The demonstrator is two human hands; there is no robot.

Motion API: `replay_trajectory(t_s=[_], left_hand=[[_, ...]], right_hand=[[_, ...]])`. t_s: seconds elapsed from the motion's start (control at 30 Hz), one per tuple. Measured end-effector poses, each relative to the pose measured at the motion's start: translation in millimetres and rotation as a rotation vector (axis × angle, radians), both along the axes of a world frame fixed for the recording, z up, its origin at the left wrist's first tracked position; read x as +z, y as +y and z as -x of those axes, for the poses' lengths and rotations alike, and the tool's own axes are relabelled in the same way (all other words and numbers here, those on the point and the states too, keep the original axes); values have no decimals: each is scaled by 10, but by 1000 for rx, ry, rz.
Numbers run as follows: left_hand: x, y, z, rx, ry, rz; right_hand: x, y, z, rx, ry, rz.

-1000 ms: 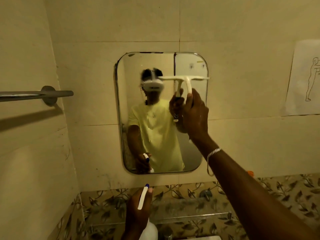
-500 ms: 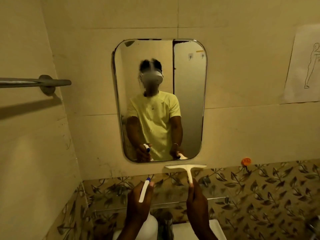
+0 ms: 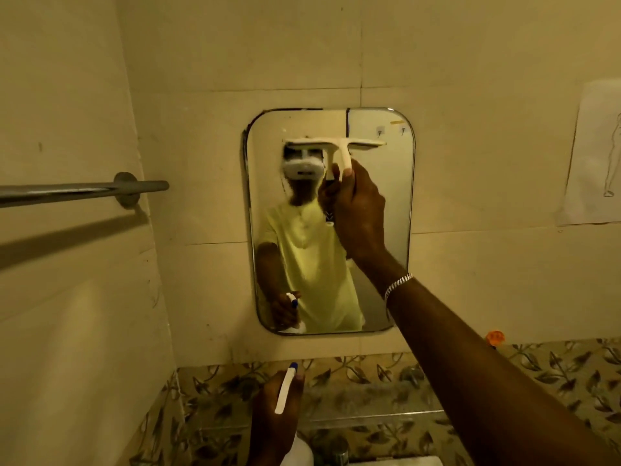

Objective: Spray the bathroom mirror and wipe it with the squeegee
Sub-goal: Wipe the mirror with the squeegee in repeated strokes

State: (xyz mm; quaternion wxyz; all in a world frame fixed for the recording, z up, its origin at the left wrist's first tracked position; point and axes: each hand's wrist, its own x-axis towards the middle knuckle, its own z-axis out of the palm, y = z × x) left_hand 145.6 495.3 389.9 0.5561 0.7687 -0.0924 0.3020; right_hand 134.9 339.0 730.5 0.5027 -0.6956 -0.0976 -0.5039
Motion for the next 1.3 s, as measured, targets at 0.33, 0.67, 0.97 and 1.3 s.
replay_trajectory(t_s=[0.33, 0.67, 0.97, 1.3], left_hand=[[112, 235, -28, -35, -121, 22], [155, 310, -52, -32, -74, -6], [177, 236, -73, -49, -55, -4], [189, 362, 63, -7, -77, -23]], right_hand=[[581, 302, -196, -61, -27, -26], [440, 383, -339, -71, -23, 12], [-1525, 456, -247, -73, 124, -19], [-3466, 539, 375, -111, 688, -128]])
